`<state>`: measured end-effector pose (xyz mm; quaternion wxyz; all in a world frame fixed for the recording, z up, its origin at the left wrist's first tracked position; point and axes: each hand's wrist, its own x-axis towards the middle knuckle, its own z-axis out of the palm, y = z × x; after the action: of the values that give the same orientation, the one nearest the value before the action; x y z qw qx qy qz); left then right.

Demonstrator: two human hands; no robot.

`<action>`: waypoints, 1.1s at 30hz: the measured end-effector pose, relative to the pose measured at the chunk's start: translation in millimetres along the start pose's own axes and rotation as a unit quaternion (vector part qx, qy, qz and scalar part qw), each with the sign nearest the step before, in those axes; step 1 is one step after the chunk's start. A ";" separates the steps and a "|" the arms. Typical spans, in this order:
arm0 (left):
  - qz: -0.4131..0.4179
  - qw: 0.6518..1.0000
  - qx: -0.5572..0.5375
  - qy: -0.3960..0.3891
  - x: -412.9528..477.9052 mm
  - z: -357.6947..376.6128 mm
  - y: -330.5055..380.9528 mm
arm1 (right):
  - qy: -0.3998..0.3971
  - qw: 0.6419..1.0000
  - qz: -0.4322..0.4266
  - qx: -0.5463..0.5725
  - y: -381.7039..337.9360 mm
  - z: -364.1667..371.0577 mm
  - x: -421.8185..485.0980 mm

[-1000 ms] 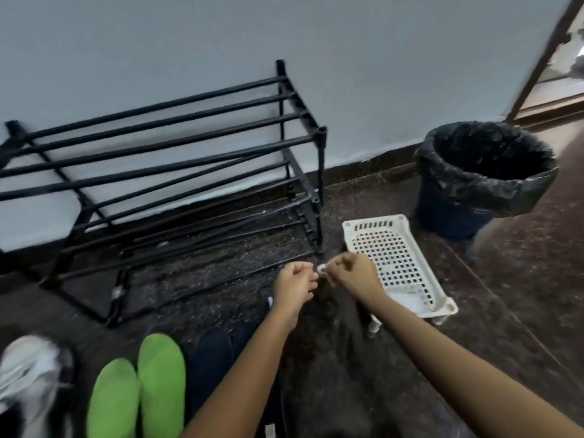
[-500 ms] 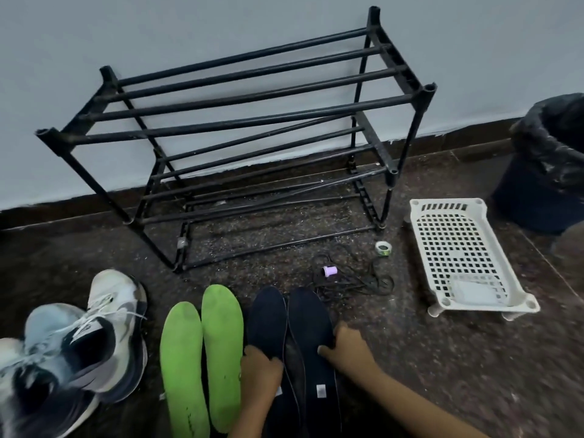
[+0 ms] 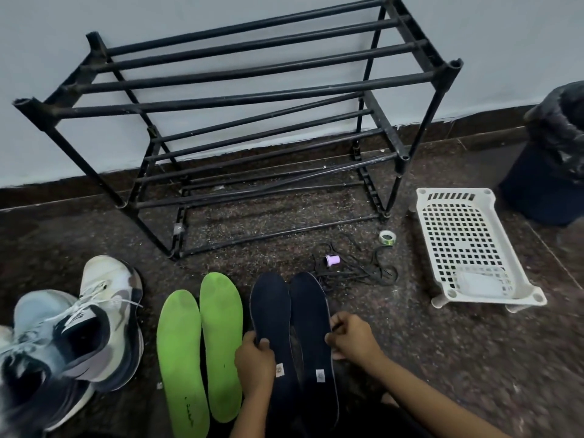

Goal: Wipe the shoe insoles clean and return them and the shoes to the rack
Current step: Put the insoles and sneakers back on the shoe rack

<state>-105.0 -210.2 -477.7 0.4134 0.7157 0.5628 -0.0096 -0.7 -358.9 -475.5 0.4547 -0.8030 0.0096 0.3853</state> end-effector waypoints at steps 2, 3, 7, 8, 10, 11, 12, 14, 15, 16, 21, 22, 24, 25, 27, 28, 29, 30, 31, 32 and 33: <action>0.027 0.998 -0.054 0.021 -7.3 -9.3 9.5 | 0.002 0.999 -0.022 0.031 -10.3 -6.9 -3.7; 0.038 0.995 -0.085 0.026 -10.8 -15.1 16.3 | 0.009 0.998 -0.040 0.038 -17.8 -11.9 -5.8; 0.107 0.974 -0.199 0.007 -24.5 -42.4 63.3 | 0.029 0.986 -0.137 0.093 -65.8 -45.5 -17.1; 0.125 0.967 -0.223 -0.001 -26.1 -49.3 79.2 | 0.038 0.981 -0.158 0.107 -81.5 -56.4 -21.0; 0.161 0.952 -0.260 -0.025 -23.1 -59.9 110.6 | 0.054 0.971 -0.188 0.133 -112.3 -77.6 -22.9; 0.170 0.944 -0.279 -0.041 -19.2 -63.5 125.6 | 0.062 0.968 -0.201 0.138 -126.5 -86.9 -21.0; 0.172 0.936 -0.301 -0.057 -14.1 -65.9 141.1 | 0.074 0.965 -0.210 0.135 -139.7 -95.7 -16.8; 0.154 0.920 -0.351 -0.083 -1.4 -66.5 172.2 | 0.109 0.962 -0.222 0.116 -163.5 -111.2 -2.7; 0.137 0.913 -0.373 -0.093 3.7 -65.8 188.8 | 0.127 0.960 -0.226 0.105 -174.9 -118.2 5.7; 0.121 0.908 -0.387 -0.103 9.5 -63.9 205.1 | 0.145 0.958 -0.230 0.095 -186.2 -124.5 14.3; 0.117 0.917 -0.362 -0.122 45.0 -44.6 277.3 | 0.195 0.951 -0.232 0.063 -234.9 -148.1 53.4; 0.121 0.927 -0.338 -0.114 54.0 -40.5 288.7 | 0.206 0.950 -0.229 0.051 -242.7 -153.1 63.2; 0.122 0.943 -0.297 -0.089 70.0 -35.4 307.0 | 0.232 0.947 -0.220 0.026 -257.6 -163.4 79.2; 0.121 0.948 -0.284 -0.077 78.2 -33.6 313.9 | 0.243 0.946 -0.214 0.026 -263.9 -168.7 86.9; 0.119 0.955 -0.264 -0.059 95.3 -30.8 322.1 | 0.259 0.943 -0.209 0.024 -274.0 -177.8 100.6; 0.119 0.959 -0.252 -0.053 102.4 -29.9 324.6 | 0.263 0.942 -0.206 0.020 -278.1 -180.7 106.5; 0.123 0.962 -0.238 -0.047 110.3 -28.4 326.1 | 0.263 0.943 -0.202 0.019 -281.9 -182.6 112.1; 0.130 0.965 -0.224 -0.042 115.7 -27.9 328.1 | 0.261 0.945 -0.197 0.021 -284.7 -184.0 119.0; 0.139 0.967 -0.210 -0.038 121.3 -26.8 330.7 | 0.261 0.945 -0.194 0.023 -287.1 -185.3 126.6; 0.151 0.967 -0.201 -0.036 125.9 -25.6 333.6 | 0.263 0.946 -0.189 0.022 -288.7 -186.6 132.7; 0.164 0.966 -0.196 -0.034 130.5 -24.4 337.2 | 0.266 0.945 -0.188 0.018 -289.8 -188.1 139.7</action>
<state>206.0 -99.7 -328.3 0.5609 0.7023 0.4138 0.1447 318.2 -280.9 -299.2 0.5142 -0.8550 -0.0144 0.0653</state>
